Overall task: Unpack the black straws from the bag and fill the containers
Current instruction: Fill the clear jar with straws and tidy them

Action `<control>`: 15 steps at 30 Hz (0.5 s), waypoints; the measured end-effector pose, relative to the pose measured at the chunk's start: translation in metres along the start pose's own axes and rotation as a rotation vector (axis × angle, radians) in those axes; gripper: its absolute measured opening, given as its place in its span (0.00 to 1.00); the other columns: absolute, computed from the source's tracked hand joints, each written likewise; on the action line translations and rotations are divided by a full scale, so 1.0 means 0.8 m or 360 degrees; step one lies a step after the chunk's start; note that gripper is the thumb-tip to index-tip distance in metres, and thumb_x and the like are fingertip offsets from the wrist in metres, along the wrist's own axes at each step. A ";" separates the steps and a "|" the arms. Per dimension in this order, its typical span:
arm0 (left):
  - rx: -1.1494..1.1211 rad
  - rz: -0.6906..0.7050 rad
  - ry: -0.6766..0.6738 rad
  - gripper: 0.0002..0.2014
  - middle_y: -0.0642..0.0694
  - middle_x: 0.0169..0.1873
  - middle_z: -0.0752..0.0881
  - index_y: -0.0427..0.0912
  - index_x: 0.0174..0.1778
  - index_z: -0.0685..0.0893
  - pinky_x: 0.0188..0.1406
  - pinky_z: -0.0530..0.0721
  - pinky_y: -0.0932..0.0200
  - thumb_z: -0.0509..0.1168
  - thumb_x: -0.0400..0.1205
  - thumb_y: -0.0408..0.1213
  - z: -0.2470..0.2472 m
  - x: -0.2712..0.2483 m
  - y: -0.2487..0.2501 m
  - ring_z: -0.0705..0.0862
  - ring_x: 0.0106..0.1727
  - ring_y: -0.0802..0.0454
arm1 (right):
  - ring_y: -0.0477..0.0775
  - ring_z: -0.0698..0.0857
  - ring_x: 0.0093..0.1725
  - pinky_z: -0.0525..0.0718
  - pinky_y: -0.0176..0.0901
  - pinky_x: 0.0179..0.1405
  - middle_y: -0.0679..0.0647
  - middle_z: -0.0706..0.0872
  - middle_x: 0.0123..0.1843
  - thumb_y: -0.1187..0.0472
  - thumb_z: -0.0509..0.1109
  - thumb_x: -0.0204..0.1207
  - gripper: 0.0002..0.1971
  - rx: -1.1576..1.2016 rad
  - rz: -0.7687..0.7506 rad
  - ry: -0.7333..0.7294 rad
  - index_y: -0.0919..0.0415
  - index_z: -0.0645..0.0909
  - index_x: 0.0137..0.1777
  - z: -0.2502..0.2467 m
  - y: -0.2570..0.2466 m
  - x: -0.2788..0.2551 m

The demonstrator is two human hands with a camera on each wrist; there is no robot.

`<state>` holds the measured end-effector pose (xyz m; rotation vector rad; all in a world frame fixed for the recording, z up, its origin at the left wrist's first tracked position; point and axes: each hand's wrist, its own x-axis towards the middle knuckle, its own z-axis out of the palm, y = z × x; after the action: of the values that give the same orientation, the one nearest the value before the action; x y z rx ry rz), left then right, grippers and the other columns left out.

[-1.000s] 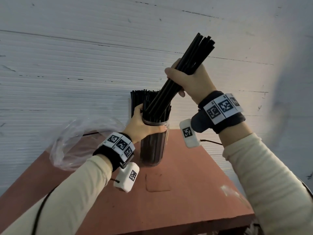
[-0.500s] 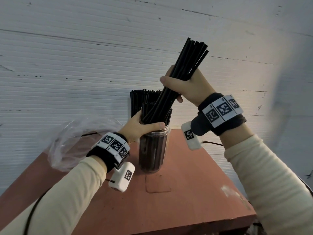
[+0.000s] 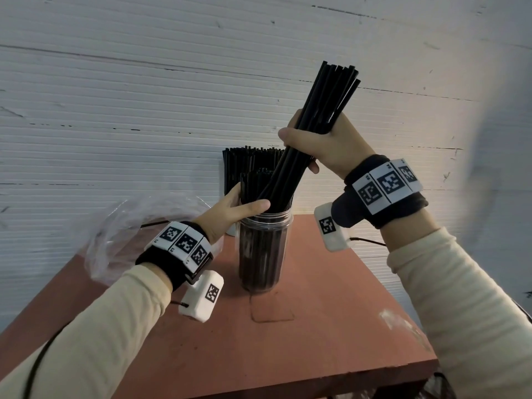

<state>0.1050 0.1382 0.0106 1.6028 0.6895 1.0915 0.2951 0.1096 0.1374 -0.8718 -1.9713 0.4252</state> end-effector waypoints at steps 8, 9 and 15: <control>-0.0081 -0.0134 -0.0105 0.46 0.46 0.68 0.83 0.51 0.78 0.68 0.71 0.77 0.49 0.78 0.62 0.43 -0.009 0.008 0.004 0.82 0.69 0.49 | 0.41 0.77 0.23 0.74 0.33 0.24 0.50 0.79 0.28 0.63 0.71 0.79 0.10 -0.0045 -0.0003 -0.0088 0.66 0.79 0.37 0.009 -0.001 0.002; -0.0089 -0.0135 -0.0101 0.46 0.45 0.68 0.83 0.50 0.78 0.68 0.70 0.77 0.49 0.77 0.61 0.42 -0.008 0.007 0.003 0.82 0.69 0.48 | 0.39 0.78 0.25 0.75 0.30 0.26 0.47 0.79 0.28 0.63 0.71 0.78 0.10 -0.0045 -0.0001 -0.0099 0.63 0.78 0.35 0.011 -0.001 0.003; -0.0150 -0.0140 -0.0090 0.44 0.39 0.69 0.81 0.45 0.78 0.67 0.71 0.77 0.46 0.75 0.64 0.47 -0.006 0.006 0.001 0.81 0.70 0.43 | 0.40 0.82 0.32 0.78 0.29 0.34 0.49 0.82 0.32 0.62 0.72 0.78 0.09 -0.0052 -0.0007 -0.0163 0.66 0.80 0.39 0.018 0.005 0.009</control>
<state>0.1023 0.1441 0.0131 1.5032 0.6554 0.9965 0.2821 0.1183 0.1320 -0.8813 -2.0792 0.4436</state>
